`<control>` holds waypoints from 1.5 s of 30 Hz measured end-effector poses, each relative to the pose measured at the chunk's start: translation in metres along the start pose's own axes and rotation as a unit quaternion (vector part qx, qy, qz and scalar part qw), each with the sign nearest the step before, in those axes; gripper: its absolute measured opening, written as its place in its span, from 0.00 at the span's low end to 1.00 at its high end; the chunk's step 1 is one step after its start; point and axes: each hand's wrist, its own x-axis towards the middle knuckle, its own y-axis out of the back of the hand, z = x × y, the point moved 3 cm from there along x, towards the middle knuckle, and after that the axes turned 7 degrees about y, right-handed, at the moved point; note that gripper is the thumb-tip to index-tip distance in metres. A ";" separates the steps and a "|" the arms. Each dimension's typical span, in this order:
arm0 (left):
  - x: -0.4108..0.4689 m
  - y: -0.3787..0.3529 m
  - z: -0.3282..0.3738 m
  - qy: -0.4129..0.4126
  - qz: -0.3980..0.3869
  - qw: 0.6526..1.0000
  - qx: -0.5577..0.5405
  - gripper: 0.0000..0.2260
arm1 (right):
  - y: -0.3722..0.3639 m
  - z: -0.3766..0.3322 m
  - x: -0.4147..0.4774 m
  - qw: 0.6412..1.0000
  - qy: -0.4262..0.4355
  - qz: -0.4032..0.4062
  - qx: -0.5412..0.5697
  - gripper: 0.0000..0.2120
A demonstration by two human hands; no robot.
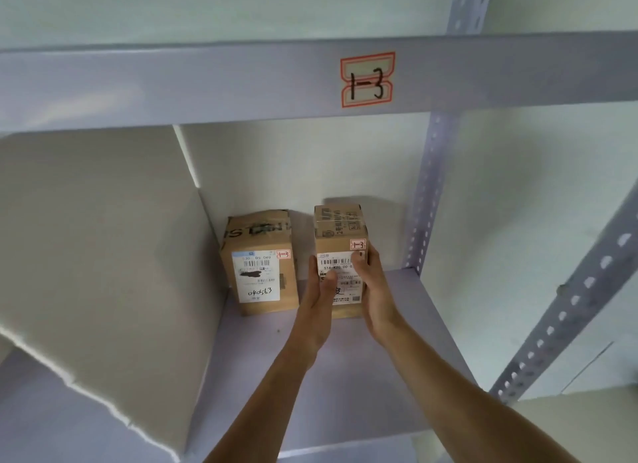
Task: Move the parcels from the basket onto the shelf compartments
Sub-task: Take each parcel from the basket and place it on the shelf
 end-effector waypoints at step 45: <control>0.045 -0.007 0.059 0.163 0.033 0.985 0.045 0.24 | 0.003 -0.005 0.076 0.988 -0.122 0.051 -0.082 0.38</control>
